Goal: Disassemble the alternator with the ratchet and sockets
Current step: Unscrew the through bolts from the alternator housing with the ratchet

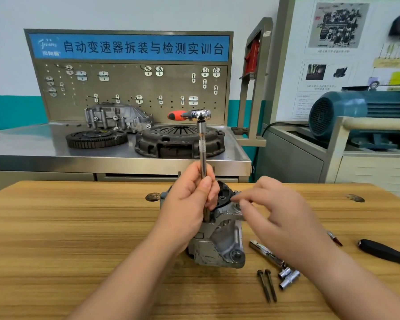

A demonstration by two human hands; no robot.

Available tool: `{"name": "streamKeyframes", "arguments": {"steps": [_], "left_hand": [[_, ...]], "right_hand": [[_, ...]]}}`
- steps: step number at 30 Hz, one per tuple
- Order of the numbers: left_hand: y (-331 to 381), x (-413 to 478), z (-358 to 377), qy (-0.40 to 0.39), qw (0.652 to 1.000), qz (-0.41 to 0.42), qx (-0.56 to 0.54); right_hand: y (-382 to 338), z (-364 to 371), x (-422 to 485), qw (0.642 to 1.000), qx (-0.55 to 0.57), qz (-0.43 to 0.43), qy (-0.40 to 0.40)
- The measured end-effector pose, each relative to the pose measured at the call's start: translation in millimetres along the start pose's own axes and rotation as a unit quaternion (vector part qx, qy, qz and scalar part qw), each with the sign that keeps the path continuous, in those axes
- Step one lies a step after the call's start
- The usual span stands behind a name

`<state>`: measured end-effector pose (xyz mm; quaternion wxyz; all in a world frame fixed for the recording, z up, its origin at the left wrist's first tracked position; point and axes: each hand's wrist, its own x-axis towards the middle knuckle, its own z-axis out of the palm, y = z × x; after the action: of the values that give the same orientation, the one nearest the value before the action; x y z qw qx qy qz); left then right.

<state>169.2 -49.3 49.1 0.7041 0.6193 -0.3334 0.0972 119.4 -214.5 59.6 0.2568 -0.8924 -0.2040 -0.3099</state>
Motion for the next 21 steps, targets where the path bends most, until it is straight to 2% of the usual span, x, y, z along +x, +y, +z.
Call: {"name": "streamKeyframes", "arguments": {"steps": [2,4,7,11,12,13,15,18,19,20,21], "left_hand": [[-0.6,1.3,-1.6,-0.010,1.000,-0.006,-0.023],[-0.3,2.5,-2.2,-0.029,0.999,-0.006,-0.027],[0.7,3.3,-2.5,-0.070,0.997,0.008,0.026],[1.1,3.0,-5.5,-0.085,0.995,0.013,0.044],[1.0,3.0,-6.8,-0.082,0.995,0.017,0.045],[0.8,2.6,-8.3,-0.079,0.996,0.019,0.046],[0.8,1.1,-10.4,-0.074,0.996,0.023,0.044],[1.7,-0.7,-11.1,-0.058,0.997,0.028,0.047],[1.5,-0.8,-10.9,-0.052,0.997,0.028,0.051],[1.5,-1.0,-10.4,-0.048,0.997,0.030,0.057],[1.7,-1.5,-9.7,-0.046,0.996,0.030,0.064]], "right_hand": [[-1.9,-2.4,20.4,0.987,0.141,0.074,-0.003],[-6.2,-1.3,48.1,0.947,0.287,0.140,-0.029],[-15.1,4.7,88.5,0.823,0.526,0.181,-0.116],[-26.0,12.6,112.9,0.635,0.723,0.161,-0.219],[-26.5,15.2,114.1,0.596,0.758,0.142,-0.222],[-27.1,17.7,113.6,0.572,0.781,0.122,-0.219],[-29.3,21.7,110.7,0.561,0.799,0.088,-0.200],[-37.2,22.6,105.9,0.586,0.798,0.055,-0.128],[-40.4,21.9,103.9,0.606,0.789,0.044,-0.090],[-43.1,21.3,101.4,0.641,0.765,0.029,-0.045],[-45.2,21.0,98.0,0.692,0.722,0.011,0.007]]}}
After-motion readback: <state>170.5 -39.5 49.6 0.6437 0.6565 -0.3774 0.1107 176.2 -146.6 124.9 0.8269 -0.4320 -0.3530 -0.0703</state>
